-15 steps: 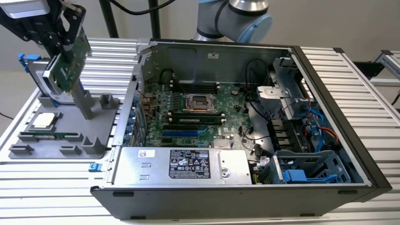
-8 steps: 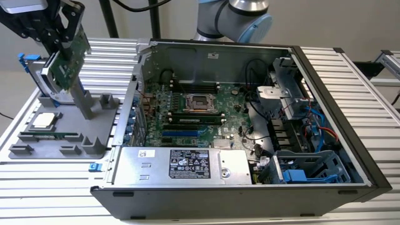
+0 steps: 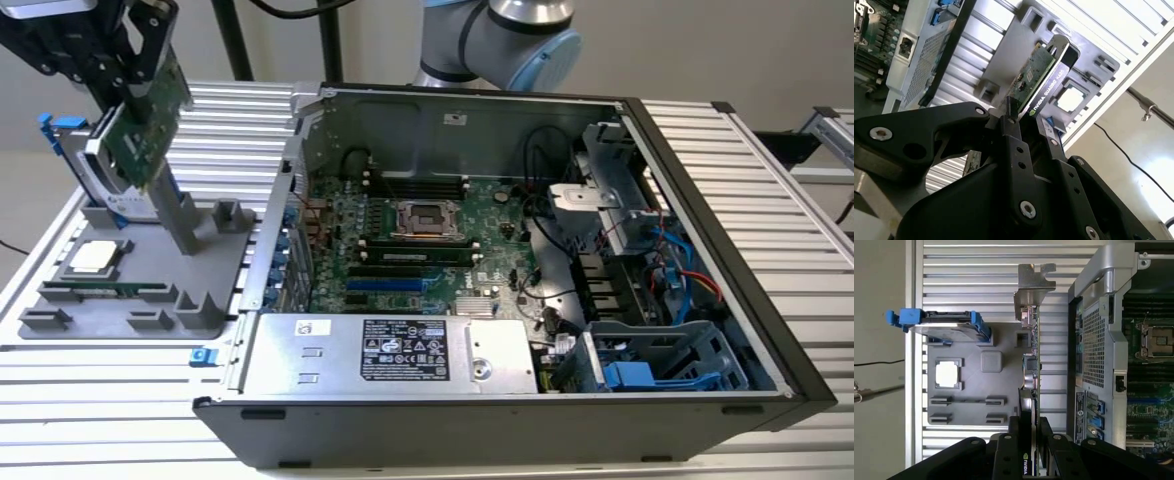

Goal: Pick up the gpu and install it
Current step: 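Pick up the gpu and move the gpu toward the slot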

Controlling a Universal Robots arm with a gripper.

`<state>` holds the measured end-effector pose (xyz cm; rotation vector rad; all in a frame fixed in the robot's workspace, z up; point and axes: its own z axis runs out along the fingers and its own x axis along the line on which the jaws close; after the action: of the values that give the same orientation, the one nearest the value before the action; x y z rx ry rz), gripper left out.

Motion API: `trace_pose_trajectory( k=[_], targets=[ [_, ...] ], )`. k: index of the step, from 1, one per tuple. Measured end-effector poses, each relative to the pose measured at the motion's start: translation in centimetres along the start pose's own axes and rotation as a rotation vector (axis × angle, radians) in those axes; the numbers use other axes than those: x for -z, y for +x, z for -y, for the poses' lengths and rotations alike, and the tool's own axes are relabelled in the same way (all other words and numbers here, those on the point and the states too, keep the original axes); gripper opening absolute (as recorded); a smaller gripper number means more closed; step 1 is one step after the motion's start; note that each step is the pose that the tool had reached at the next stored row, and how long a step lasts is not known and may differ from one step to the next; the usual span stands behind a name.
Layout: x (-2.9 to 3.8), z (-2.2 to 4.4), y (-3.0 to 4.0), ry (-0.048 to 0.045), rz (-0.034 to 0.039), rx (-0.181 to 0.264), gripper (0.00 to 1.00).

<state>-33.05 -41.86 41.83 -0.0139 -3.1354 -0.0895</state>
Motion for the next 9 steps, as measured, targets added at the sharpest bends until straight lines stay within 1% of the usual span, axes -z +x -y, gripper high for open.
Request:
trace_pose_trajectory(
  k=[9],
  targets=[
    [0.53,-0.03,0.00,0.0000,0.0000,0.000,0.00]
  ],
)
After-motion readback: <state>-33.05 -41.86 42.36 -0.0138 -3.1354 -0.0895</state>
